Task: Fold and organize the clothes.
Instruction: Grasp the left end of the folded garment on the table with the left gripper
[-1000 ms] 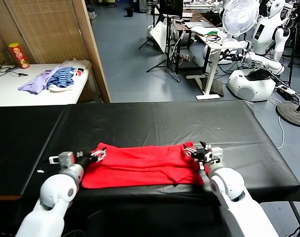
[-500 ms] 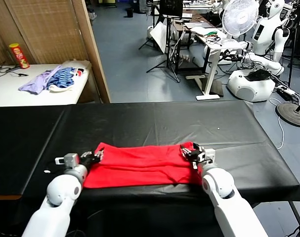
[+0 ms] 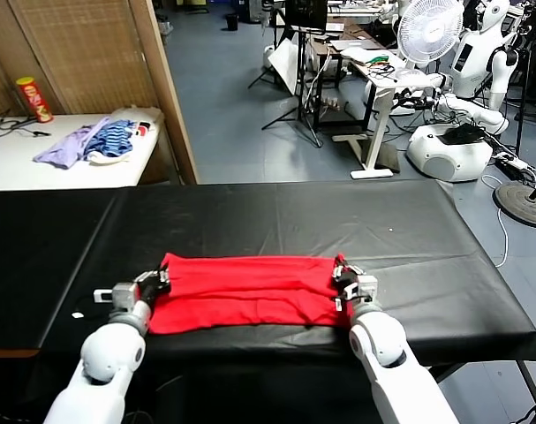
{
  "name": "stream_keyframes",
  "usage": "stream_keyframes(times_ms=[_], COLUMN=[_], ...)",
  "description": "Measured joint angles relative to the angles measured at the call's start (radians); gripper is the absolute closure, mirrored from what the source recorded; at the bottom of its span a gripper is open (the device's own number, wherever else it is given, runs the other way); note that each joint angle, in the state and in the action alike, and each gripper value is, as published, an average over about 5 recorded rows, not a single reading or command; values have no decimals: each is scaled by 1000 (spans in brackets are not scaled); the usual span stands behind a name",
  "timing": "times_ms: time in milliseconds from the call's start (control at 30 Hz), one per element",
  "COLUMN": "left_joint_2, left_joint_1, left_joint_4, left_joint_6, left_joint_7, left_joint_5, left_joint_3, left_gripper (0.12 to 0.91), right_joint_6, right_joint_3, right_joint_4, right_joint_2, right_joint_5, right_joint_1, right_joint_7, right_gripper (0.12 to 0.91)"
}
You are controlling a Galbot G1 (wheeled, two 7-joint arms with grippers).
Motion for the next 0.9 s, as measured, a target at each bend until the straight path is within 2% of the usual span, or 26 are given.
stream_keyframes(times_ms=[100,200,333,400,467,533,667,900], left_joint_2=[-4,-4,-1,-4,-12,-21,-40,-66], left_joint_1=[14,26,44,58,74,91,126,170], left_joint_4=[-10,-24,-50,-66,-88,-111,-142,-149], left_joint_6=[3,6,11,25,47,65,60,30], left_joint_7=[-3,-6,-15,-28,-49,-64,-67,-43], left_joint_5=[2,1,-18,-48,-100,-158,-213,-203], left_joint_3=[-10,-20,-35,-45,-56,-69,-85,-89], left_gripper=[831,687,452,357,277,243,233,236], right_joint_6=[-4,-9,-20,-27,-32,-35,-36,-38], right_joint_3=[11,21,41,50,56,58,57,65], right_joint_4=[14,35,77,101,125,145,177,213], right_joint_2=[-13,-25,-42,-48,-50,-50,-50,-52], right_joint_5=[14,32,62,81,95,103,105,106], right_joint_1=[-10,-19,-34,-42,-49,-56,-64,-66], right_joint_7=[-7,-13,-17,-16,-14,-13,-13,-13], right_gripper=[753,591,336,262,241,231,227,227])
